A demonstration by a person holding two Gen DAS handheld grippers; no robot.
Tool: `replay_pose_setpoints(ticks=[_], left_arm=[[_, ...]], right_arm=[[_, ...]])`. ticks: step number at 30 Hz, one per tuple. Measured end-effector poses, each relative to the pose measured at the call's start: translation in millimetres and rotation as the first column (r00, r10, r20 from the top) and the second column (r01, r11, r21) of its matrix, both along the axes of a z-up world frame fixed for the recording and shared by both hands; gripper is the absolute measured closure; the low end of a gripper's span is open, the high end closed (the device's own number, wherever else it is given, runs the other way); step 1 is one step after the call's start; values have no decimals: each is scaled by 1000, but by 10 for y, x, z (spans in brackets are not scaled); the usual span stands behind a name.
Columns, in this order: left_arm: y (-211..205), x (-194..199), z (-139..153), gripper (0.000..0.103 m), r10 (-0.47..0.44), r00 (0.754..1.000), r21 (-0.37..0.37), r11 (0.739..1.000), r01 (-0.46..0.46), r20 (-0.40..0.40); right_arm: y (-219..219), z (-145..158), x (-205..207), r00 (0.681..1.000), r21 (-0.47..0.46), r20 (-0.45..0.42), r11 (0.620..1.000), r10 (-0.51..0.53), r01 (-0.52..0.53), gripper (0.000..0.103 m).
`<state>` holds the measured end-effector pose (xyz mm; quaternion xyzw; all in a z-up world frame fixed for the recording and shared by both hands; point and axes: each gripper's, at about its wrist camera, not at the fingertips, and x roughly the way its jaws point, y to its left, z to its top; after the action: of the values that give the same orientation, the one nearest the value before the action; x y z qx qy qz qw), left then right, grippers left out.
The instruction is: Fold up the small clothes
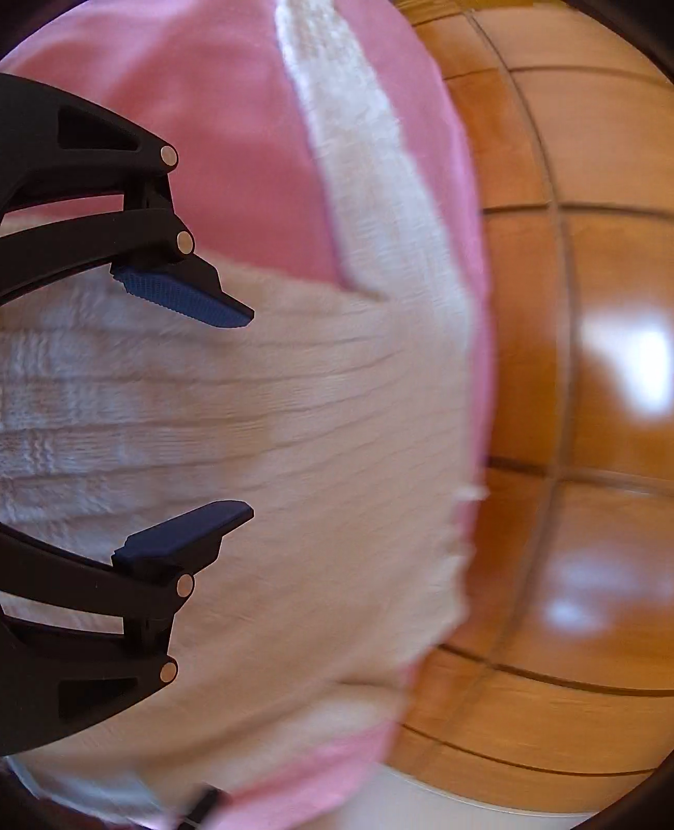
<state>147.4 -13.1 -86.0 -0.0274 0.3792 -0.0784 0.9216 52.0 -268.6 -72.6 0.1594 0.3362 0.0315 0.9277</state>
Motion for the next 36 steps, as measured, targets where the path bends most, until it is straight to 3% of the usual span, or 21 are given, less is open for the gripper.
replay_pose_setpoints(ticks=[4, 6, 7, 8, 11, 14, 18, 24, 26, 29, 31, 34, 36], left_arm=[[20, 12, -16, 35, 5, 1000, -27, 1000, -5, 2], [144, -61, -26, 35, 1, 1000, -52, 999, -1, -3], [166, -54, -35, 35, 1, 1000, -71, 997, -1, -6], [203, -53, -36, 35, 1, 1000, -80, 997, -1, -5], [272, -78, -12, 31, -3, 1000, -106, 994, 3, 2], [293, -133, 3, 31, -3, 1000, -119, 993, 4, 7], [290, -109, -7, 30, -2, 1000, -125, 992, 3, 6], [277, -109, -12, 28, -7, 1000, -114, 994, 7, -2], [271, -103, -12, 26, -14, 1000, -115, 993, 13, -5], [262, -93, -15, 24, -22, 1000, -116, 993, 21, -10], [270, -84, -17, 22, -29, 1000, -125, 992, 27, -10], [273, -78, -22, 22, -31, 999, -130, 991, 29, -11], [266, -70, -30, 21, -34, 999, -128, 991, 32, -11]], right_arm=[[-37, -101, 113, 998, 53, -58, 999, 10, -7, 41], [-5, -84, 120, 999, 40, -49, 999, 20, -18, 54], [23, -72, 132, 998, 17, -51, 999, 36, -35, 73], [45, -62, 148, 997, -4, -53, 998, 57, -57, 83], [49, -16, 150, 995, -60, -46, 994, 92, -95, 88], [-58, 59, 121, 996, -109, -40, 991, 74, -78, 89], [-385, 241, 122, 1000, -246, -20, 969, -4, -1, 90], [-1201, 450, 287, 983, -419, 12, 892, -183, 171, 90], [-1482, 490, 375, 969, -477, 24, 849, -247, 228, 90], [-1868, 538, 497, 931, -560, 63, 760, -360, 332, 90], [-2184, 521, 583, 883, -578, 78, 701, -462, 418, 90], [-2602, 336, 646, 821, -534, 38, 683, -570, 499, 87], [-2765, 161, 678, 787, -519, -5, 675, -616, 525, 71]])
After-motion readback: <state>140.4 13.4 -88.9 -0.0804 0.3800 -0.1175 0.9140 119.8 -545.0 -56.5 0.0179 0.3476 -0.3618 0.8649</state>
